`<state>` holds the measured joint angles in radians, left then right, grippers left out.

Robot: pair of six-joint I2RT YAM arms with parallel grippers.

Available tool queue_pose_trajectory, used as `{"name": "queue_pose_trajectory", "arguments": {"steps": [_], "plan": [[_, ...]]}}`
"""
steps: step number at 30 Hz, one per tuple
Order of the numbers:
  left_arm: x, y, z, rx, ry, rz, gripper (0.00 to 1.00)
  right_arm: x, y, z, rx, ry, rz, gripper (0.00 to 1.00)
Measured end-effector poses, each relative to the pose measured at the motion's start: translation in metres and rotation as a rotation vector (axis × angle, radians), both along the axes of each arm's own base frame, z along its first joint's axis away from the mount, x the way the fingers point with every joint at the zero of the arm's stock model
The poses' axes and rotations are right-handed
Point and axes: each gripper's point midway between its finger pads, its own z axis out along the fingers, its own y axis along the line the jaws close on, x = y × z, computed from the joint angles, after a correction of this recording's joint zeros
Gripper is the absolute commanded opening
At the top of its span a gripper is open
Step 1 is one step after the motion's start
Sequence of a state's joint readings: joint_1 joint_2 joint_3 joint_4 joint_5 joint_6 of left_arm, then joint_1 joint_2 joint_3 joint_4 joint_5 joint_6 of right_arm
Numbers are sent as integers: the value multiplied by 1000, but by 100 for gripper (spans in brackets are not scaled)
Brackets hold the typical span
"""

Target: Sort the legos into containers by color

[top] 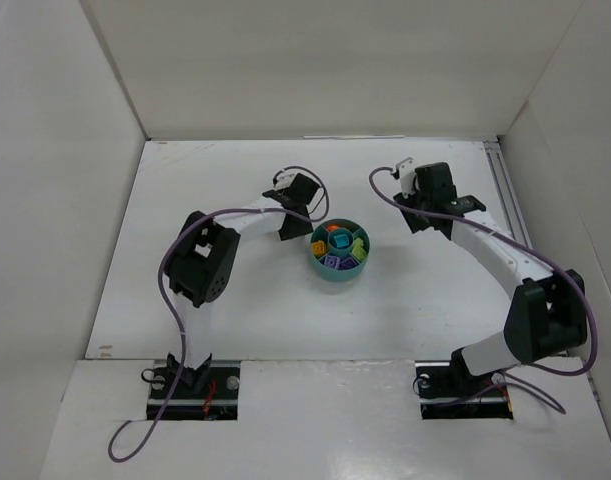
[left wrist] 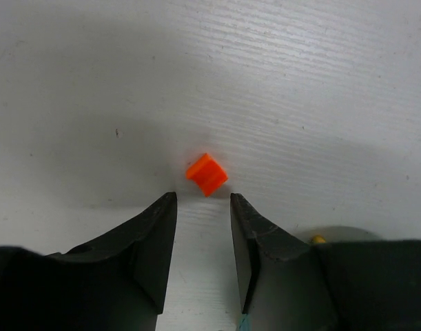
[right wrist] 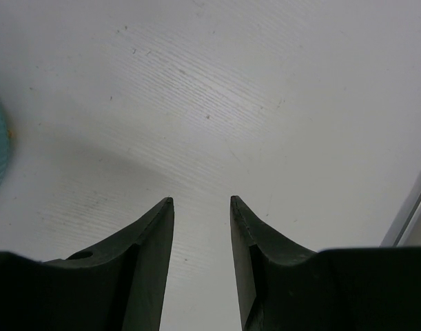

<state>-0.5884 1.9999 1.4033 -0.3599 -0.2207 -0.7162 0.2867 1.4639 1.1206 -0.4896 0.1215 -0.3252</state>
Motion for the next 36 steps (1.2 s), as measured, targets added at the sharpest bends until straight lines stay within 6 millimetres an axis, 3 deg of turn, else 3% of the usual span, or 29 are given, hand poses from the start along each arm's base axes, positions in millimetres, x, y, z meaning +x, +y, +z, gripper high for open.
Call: {"name": "queue_pose_trajectory", "arguments": {"steps": [7, 11, 18, 23, 31, 36], "plan": [[-3, -3, -2, 19, 4, -2, 30, -1, -2, -3, 11, 9, 1, 44], [1, -3, -2, 34, -6, 5, 37, -1, -1, -2, 16, 7, 6, 44], [7, -4, -2, 56, -21, 16, 37, 0, -5, 0, 14, 0, 4, 44], [10, 1, -2, 59, -23, 30, 32, 0, -5, 0, 14, 0, 4, 44], [12, 3, -2, 59, -25, 36, 14, -1, -5, -1, 13, 3, 4, 44], [12, 2, -3, 55, -26, 35, 11, -1, -5, -2, 12, 5, 4, 44]]}}
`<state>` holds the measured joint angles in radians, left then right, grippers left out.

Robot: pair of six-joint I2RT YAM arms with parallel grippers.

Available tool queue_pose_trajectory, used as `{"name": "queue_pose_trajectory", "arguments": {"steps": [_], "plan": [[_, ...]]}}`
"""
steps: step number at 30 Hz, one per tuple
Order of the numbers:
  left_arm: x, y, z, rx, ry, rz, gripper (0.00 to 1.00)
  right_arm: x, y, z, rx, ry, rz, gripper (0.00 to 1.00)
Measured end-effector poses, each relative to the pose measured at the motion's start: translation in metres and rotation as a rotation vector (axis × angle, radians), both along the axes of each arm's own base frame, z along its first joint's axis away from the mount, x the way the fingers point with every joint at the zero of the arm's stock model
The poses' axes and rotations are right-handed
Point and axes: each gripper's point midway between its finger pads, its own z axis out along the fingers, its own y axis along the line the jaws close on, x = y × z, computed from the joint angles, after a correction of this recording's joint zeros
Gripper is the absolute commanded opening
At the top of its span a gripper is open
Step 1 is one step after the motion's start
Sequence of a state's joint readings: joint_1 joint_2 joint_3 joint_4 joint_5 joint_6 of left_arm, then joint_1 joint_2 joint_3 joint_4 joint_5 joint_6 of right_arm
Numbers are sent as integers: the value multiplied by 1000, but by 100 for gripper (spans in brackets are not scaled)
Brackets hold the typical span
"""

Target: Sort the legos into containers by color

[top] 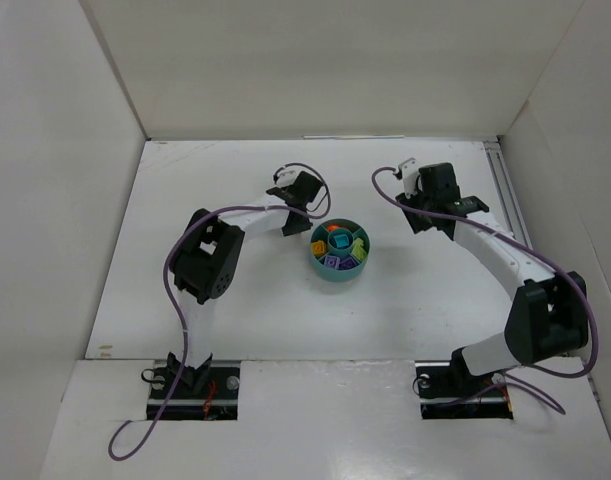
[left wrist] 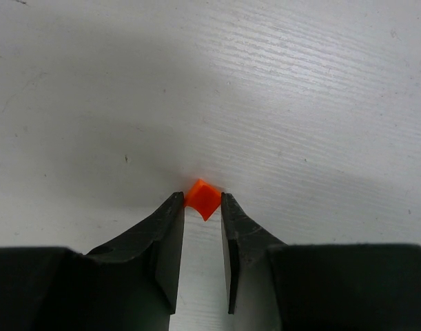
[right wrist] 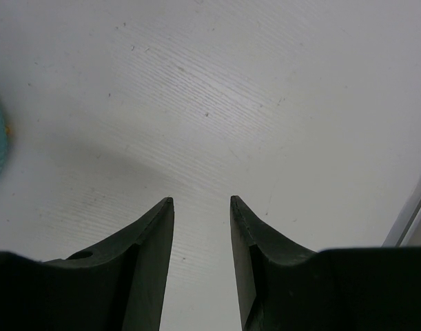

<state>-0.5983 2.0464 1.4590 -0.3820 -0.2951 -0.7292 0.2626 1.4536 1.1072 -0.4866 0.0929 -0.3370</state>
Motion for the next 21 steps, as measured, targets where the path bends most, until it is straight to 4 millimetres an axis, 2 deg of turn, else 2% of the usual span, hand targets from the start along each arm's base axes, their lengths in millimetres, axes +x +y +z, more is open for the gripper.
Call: {"name": "queue_pose_trajectory", "arguments": {"steps": [6, 9, 11, 15, 18, 21], "plan": [[-3, 2, 3, -3, -8, 0, 10, -1, 0, 0, 0, 0, 0, 44], [-9, 6, 16, 4, -24, -6, 10, -3, -1, 3, 3, -10, 0, 44], [-10, 4, 37, -8, -65, -14, 10, -3, -1, 8, 7, -23, 0, 44], [-10, -7, 91, -64, -183, -49, 11, -5, -2, 19, 15, -54, -1, 44], [-14, -24, 127, -106, -275, -109, 11, -8, -4, 22, 18, -64, -4, 44], [-23, -48, 144, -130, -322, -197, 11, -10, -5, 20, 19, -60, -5, 44]]}}
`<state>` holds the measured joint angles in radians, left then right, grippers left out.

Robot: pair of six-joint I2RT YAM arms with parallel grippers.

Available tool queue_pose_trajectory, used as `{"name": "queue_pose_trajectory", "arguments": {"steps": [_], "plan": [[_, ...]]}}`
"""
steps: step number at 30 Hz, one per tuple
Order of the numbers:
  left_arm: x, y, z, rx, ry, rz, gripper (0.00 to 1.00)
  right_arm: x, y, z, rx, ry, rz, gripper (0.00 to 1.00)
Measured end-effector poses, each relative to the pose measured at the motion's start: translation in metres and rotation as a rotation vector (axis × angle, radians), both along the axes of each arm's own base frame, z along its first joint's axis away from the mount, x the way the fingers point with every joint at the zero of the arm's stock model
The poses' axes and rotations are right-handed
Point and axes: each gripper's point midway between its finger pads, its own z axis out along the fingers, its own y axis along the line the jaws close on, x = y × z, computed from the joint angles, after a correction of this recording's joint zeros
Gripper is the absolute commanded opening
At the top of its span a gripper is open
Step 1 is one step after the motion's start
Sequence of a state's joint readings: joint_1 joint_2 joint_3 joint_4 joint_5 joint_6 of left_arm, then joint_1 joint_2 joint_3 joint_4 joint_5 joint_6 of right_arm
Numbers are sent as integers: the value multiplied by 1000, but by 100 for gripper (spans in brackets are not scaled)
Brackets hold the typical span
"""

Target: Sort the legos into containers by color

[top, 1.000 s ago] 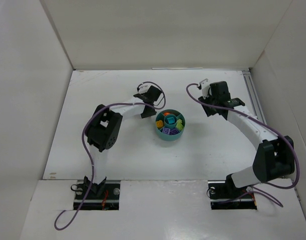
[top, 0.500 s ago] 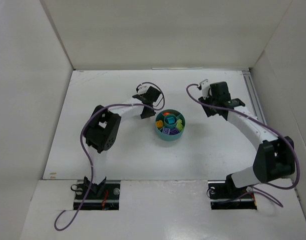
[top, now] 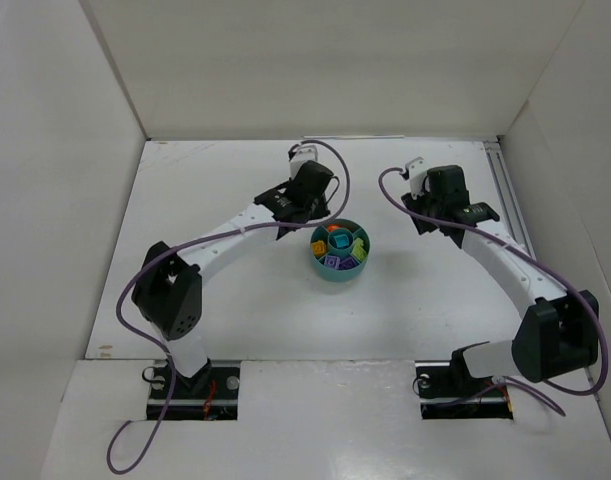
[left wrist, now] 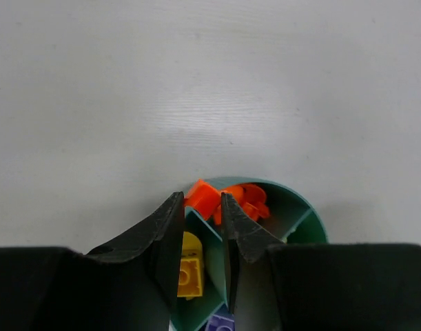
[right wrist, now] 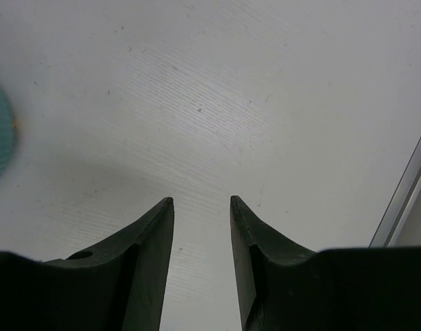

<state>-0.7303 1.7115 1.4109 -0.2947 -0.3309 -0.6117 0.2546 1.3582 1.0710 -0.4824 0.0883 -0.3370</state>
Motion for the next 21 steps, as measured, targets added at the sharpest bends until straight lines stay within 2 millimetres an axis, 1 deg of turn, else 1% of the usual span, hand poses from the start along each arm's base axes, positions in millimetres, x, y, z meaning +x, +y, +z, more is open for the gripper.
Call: {"name": "queue_pose_trajectory", "arguments": {"steps": [2, 5, 8, 11, 13, 18, 21], "plan": [[-8, -16, 3, 1, -15, -63, 12, -1, 0, -2, 0, 6, 1, 44], [-21, -34, 5, 11, -18, -139, 14, -2, 1, -3, 5, 8, 5, 44], [-25, -48, 8, 3, -22, -193, 14, -1, 0, -3, 8, 6, 5, 44], [-23, -57, 5, -3, -18, -219, 14, -1, 0, -3, 6, 6, 6, 44], [-21, -61, 1, 1, -11, -228, 16, -1, 0, -3, 5, 6, 8, 44], [-21, -68, -16, 18, 22, -250, 17, -1, 0, -3, 7, 6, 12, 44], [-22, -71, -22, 28, 38, -258, 20, -1, 1, -3, 8, 7, 14, 44]]}}
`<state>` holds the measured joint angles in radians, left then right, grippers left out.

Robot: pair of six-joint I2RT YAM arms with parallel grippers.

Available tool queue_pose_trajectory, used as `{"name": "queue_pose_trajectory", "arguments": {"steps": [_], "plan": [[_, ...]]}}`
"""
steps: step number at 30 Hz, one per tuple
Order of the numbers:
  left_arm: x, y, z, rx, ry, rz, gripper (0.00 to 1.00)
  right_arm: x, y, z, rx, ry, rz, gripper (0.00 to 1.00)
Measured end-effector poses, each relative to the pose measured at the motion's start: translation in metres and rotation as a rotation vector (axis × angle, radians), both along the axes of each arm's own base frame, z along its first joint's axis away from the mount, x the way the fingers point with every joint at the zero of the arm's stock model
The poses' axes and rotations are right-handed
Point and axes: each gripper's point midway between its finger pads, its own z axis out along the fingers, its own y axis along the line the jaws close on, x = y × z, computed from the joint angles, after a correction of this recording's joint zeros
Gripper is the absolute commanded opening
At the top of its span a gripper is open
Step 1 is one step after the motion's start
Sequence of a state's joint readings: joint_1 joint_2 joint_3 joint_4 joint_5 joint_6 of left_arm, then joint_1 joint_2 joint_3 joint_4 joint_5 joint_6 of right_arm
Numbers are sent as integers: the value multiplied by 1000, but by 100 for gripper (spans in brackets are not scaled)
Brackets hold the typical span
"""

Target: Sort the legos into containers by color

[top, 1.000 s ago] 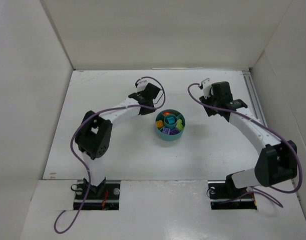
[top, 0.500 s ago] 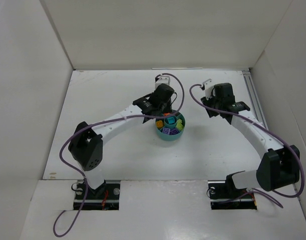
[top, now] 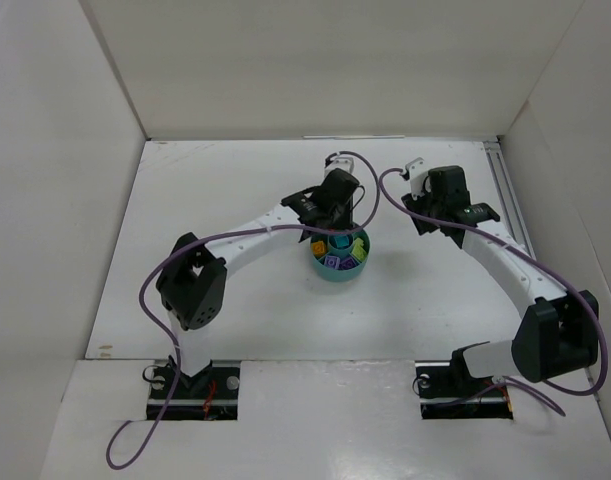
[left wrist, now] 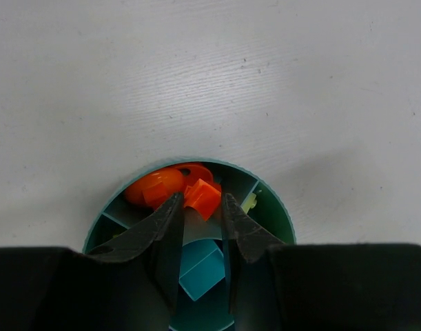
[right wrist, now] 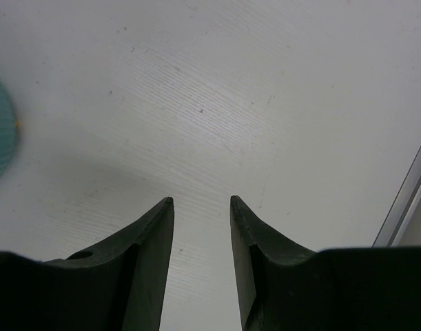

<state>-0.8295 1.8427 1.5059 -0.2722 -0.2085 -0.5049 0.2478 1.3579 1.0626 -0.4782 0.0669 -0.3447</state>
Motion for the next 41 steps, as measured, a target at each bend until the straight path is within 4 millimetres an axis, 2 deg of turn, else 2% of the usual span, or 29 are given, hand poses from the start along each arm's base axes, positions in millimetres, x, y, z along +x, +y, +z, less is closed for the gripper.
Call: {"name": "queue_pose_trajectory", "arguments": {"steps": [2, 4, 9, 14, 16, 17, 18, 19, 21, 22, 24, 25, 27, 29, 31, 32, 34, 36, 41], "plan": [[0, 0, 1, 4, 3, 0, 25, 0, 0, 0, 0, 0, 0, 44], [1, -1, 5, 0, -2, -1, 38, 0, 0, 0, 0, -1, 0, 44], [1, -1, 8, 2, -3, -1, 44, 3, 1, 2, 4, -13, 0, 44], [1, 4, 7, 23, -2, 7, 44, 3, 1, 2, 4, -15, 0, 44], [1, 9, 9, 39, -11, 22, 57, 3, -1, 3, 5, -16, -4, 44], [2, 13, 12, 47, -20, 36, 87, 3, -1, 3, 5, -16, -5, 44], [2, 18, 16, 55, -30, 49, 100, 3, -3, 3, 6, -18, -9, 46], [1, 23, 23, 49, -42, 68, 100, 3, -4, 4, 8, -22, -12, 55], [-2, 41, 38, 36, -67, 115, 100, 0, -10, 3, 12, -25, -27, 67], [-4, 56, 47, 25, -79, 153, 100, -3, -15, 4, 15, -29, -40, 85], [-5, 88, 61, -2, -101, 234, 100, -7, -25, 10, 23, -49, -67, 92], [-6, 112, 67, -9, -111, 295, 100, -9, -31, 15, 30, -69, -85, 100], [-8, 164, 72, -30, -129, 441, 100, -16, -41, 27, 48, -120, -122, 100], [-17, 212, 67, -31, -134, 574, 100, -25, -52, 41, 58, -174, -166, 100], [-35, 252, 55, -35, -132, 686, 100, -34, -58, 56, 75, -232, -199, 100], [-45, 266, 50, -43, -130, 727, 100, -38, -60, 62, 81, -255, -209, 100], [-63, 280, 43, -73, -137, 764, 100, -46, -62, 73, 98, -302, -227, 100], [-75, 286, 42, -111, -148, 780, 100, -52, -64, 81, 109, -334, -243, 100], [-84, 289, 53, -195, -185, 800, 100, -59, -66, 81, 119, -349, -256, 100]]}}
